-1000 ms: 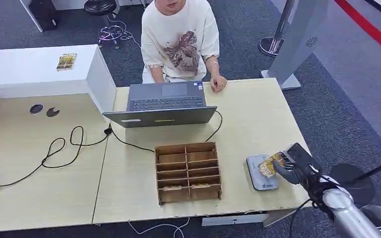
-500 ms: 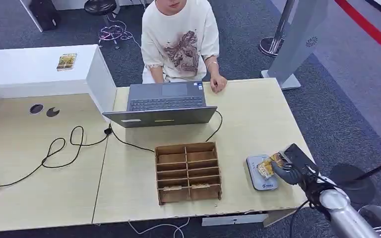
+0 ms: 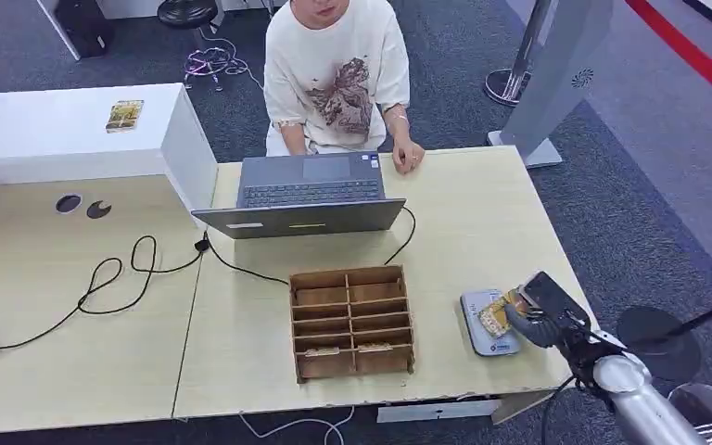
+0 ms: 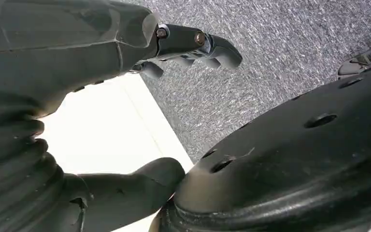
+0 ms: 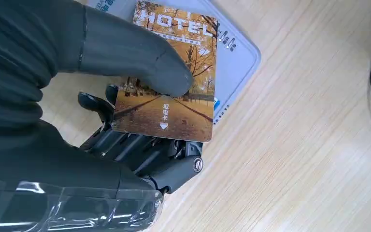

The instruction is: Pass the card to the sensor for recognition and then transmit it.

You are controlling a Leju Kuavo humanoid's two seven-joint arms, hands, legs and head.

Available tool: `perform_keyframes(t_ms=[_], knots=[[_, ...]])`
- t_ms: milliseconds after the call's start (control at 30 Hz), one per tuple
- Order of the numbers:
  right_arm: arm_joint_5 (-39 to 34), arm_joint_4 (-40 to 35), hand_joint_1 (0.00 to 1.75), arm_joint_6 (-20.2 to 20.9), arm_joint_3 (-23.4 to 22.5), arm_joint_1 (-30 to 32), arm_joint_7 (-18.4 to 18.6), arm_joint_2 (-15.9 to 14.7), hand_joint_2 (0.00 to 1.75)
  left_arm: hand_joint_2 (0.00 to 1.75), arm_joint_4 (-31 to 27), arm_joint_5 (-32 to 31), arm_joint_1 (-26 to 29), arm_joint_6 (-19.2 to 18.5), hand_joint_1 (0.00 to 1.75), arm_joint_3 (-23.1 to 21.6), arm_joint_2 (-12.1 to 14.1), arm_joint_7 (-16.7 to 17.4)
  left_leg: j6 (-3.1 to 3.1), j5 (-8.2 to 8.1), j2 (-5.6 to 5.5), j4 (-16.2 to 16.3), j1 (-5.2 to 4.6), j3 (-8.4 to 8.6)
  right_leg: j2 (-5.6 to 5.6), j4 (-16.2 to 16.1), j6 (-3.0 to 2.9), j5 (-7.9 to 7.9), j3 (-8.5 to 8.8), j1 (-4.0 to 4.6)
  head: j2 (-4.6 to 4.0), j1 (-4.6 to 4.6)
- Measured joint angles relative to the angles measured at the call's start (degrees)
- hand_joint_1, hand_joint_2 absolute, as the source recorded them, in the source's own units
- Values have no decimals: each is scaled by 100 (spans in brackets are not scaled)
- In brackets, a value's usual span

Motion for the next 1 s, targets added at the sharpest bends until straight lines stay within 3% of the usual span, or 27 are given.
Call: perform_keyframes(t_ms=[167, 433, 633, 1000], knots=[[198, 15, 175, -71, 4, -18, 35, 4, 175, 175, 0, 0, 0, -9, 0, 0, 0, 4, 0, 0, 0, 0, 0, 0, 0, 0, 0, 0, 0, 0, 0, -2], [1452, 15, 175, -789, 55, -128, 328, 258, 175, 175, 0, 20, -1, 0, 0, 0, -2, 20, -1, 1, 2, 0, 0, 2, 2, 1, 0, 0, 0, 1, 2, -2], [2223, 13, 175, -1067, 9, -161, 472, 494, 175, 175, 0, 26, 0, 11, 0, 0, -7, 33, -2, 2, 2, 0, 1, 3, 3, 1, 0, 0, 1, 1, 2, 0], [2378, 13, 175, -1123, -41, -178, 501, 688, 175, 175, 0, 28, 0, 11, 0, 0, -6, 35, -2, 2, 3, 0, 1, 4, 3, 0, 0, 1, 2, 0, 0, 0]])
